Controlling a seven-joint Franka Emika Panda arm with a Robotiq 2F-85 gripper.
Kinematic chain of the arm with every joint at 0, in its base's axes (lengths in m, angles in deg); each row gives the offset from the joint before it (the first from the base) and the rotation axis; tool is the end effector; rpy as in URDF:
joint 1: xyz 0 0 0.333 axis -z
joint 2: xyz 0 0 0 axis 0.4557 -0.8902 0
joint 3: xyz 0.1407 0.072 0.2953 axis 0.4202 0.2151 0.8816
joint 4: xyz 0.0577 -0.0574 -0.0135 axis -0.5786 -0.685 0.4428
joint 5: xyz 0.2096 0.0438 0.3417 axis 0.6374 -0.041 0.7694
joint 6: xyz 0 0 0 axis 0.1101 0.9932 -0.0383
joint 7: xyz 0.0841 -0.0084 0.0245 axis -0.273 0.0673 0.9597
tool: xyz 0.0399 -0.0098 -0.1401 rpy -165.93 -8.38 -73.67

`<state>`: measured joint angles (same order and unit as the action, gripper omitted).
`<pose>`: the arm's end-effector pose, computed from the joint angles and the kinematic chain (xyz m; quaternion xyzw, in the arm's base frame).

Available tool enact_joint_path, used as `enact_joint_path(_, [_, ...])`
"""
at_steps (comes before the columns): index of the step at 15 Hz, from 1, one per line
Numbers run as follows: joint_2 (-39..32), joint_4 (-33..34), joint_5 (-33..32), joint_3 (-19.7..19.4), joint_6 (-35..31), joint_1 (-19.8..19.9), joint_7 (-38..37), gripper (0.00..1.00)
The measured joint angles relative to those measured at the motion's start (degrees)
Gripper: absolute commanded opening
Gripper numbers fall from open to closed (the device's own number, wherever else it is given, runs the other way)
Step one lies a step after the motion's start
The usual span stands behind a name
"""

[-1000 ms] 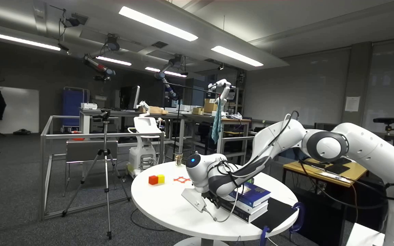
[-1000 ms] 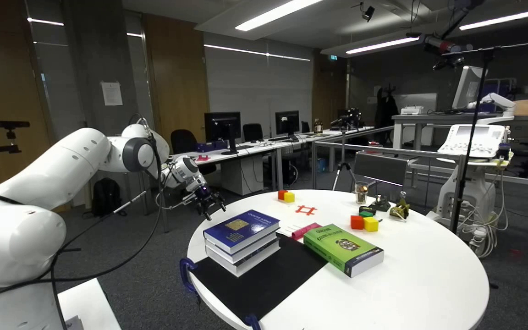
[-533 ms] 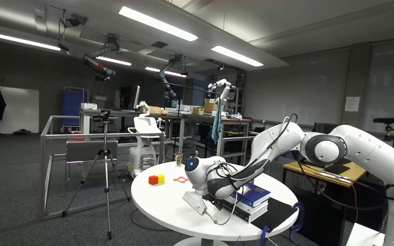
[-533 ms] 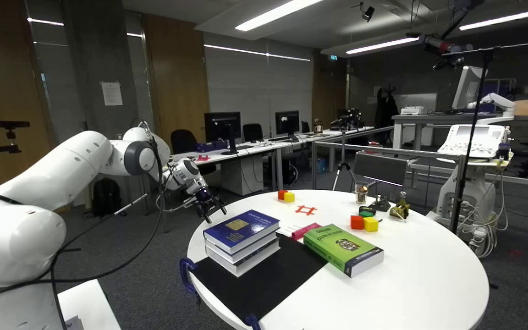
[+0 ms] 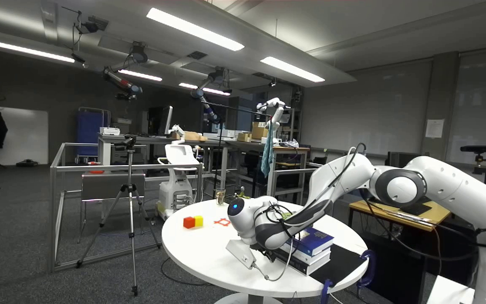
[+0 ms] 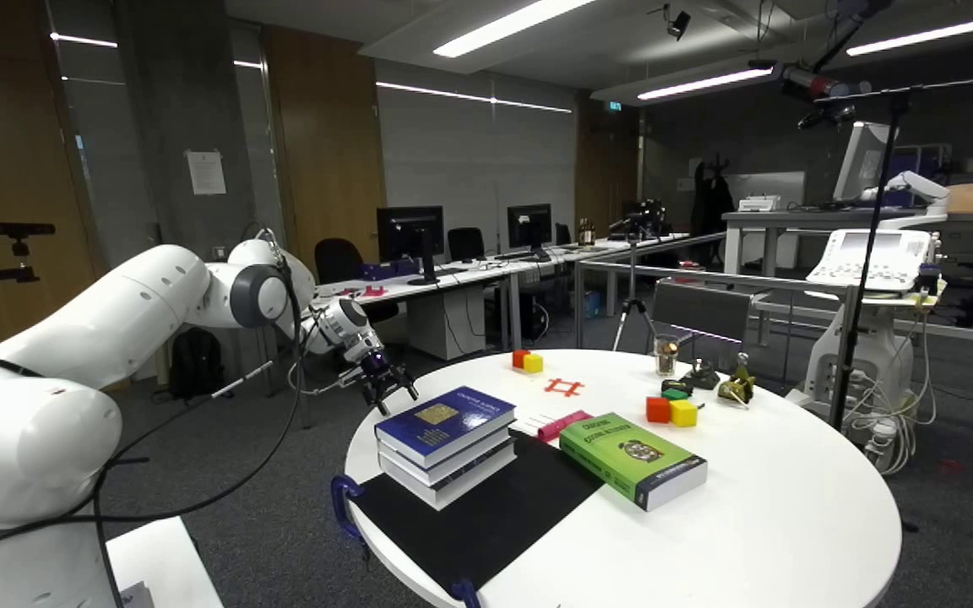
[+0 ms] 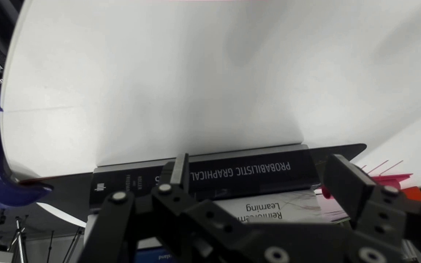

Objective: Move the stack of books to the right

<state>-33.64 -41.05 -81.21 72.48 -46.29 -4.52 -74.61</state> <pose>0.6737 0.3497 0.1256 0.6552 -0.6716 0.2929 0.1840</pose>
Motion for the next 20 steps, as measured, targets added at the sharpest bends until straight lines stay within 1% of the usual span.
enact_joint_path(10, [-0.64, 0.31, -0.03, -0.22, 2.11, 0.14, 0.0, 1.0])
enact_joint_path(20, [-0.68, 0.31, -0.05, -1.81, 3.45, 0.25, 0.0, 1.0])
